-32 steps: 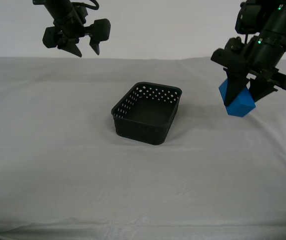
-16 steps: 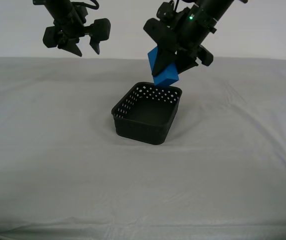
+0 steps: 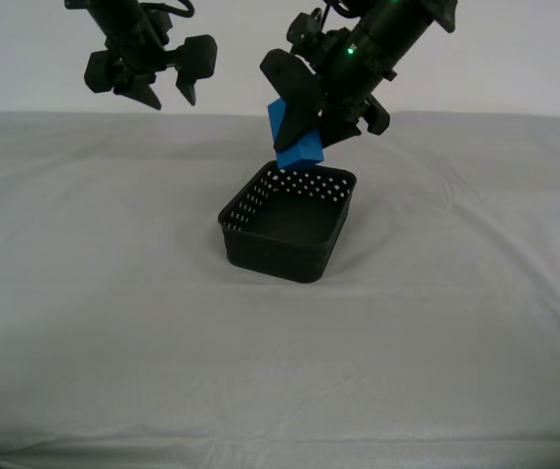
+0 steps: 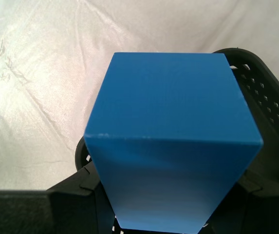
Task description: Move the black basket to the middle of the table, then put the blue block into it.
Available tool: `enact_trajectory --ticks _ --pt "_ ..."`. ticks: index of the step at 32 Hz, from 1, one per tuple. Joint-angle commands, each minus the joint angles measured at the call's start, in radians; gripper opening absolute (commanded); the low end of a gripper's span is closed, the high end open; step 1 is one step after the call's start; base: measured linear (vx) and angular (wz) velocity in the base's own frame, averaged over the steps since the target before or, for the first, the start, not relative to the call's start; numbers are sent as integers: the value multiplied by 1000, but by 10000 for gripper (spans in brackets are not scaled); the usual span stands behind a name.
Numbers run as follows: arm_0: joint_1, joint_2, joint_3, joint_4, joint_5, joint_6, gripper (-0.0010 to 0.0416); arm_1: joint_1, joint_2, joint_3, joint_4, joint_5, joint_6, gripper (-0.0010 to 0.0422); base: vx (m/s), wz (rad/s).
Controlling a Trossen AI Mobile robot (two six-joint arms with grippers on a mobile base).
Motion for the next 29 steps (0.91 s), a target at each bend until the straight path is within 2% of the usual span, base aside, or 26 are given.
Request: enact_trajectory --ticks 1,3,6,9,29 --pt "1 0 1 1 -2 8 237 0 0 0 1 2 4 270 0 0" --pt "2 0 1 0 -2 8 298 1 0 0 1 2 4 270 0 0" --pt "3 0 1 0 -2 10 355 0 0 0 2 2 4 270 0 0" --pt "7 0 1 0 -2 16 392 1 0 0 2 2 4 270 0 0" --pt "7 0 1 8 -2 16 387 0 0 0 1 2 4 270 0 0"
